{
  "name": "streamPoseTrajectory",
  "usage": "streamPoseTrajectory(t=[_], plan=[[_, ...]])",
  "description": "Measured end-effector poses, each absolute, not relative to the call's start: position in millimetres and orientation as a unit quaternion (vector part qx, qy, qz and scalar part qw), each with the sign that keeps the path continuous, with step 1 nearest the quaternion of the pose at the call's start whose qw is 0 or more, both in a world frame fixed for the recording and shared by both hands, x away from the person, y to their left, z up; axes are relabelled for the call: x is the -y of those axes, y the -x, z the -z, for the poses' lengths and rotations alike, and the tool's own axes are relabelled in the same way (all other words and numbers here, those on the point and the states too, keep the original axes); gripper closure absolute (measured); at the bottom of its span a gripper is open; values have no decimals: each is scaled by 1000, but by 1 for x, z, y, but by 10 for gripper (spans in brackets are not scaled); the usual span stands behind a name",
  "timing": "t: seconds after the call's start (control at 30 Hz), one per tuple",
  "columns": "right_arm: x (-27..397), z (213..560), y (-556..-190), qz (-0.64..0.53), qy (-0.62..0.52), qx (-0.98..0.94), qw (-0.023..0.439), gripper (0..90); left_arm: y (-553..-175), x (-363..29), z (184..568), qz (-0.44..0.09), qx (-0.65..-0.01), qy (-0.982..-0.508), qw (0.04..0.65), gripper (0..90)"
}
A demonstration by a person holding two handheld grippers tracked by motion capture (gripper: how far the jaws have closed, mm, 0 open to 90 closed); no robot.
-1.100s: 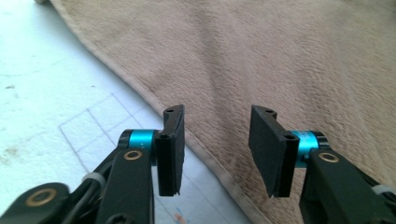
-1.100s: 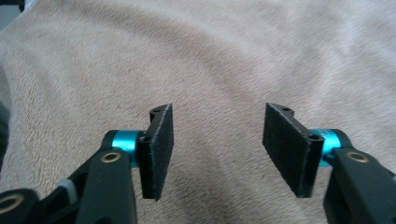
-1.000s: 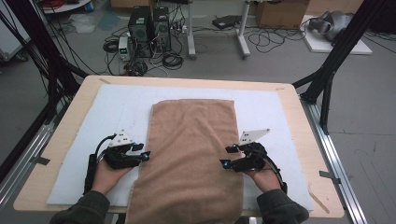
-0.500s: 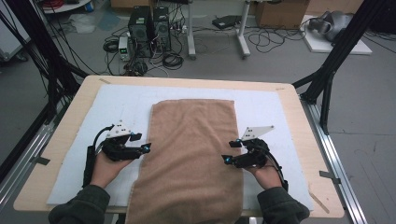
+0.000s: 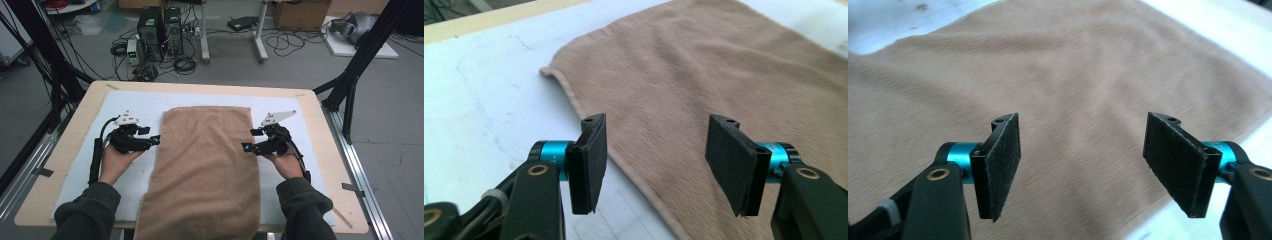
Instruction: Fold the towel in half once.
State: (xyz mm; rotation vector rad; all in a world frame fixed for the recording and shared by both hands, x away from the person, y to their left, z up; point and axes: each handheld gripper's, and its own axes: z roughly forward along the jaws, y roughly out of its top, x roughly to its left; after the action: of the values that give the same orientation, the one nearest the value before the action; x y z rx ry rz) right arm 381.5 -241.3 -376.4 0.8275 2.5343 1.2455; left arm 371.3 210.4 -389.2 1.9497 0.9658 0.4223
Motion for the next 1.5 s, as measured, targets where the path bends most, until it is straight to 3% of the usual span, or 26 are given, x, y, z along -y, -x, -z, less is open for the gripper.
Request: streamPoseTrajectory(t=[0.2,0.47,0.8,0.87,1.0,1.07,1.17,1.5], plan=[[238,378,-415,-406,-303,-856,107,329,-398,-209,398,-172,-410,-778,444,450],[232,408,-438,-372,-326,-862,110,373,-414,-205,421,-179,-411,-786,425,446],[237,435,-454,-346,-376,-852,113,448,-427,-198,448,-173,-424,-799,390,548],[240,438,-455,-348,-382,-849,111,502,-428,-198,447,-178,-435,-793,387,604],[239,437,-455,-343,-383,-850,112,729,-428,-194,447,-170,-435,-792,394,844],[238,437,-455,-349,-376,-853,97,827,-429,-194,447,-168,-436,-791,394,873],[240,435,-455,-357,-375,-852,80,847,-430,-201,443,-173,-450,-784,392,882],[250,395,-446,-415,-349,-837,72,847,-424,-223,411,-157,-446,-748,466,883]])
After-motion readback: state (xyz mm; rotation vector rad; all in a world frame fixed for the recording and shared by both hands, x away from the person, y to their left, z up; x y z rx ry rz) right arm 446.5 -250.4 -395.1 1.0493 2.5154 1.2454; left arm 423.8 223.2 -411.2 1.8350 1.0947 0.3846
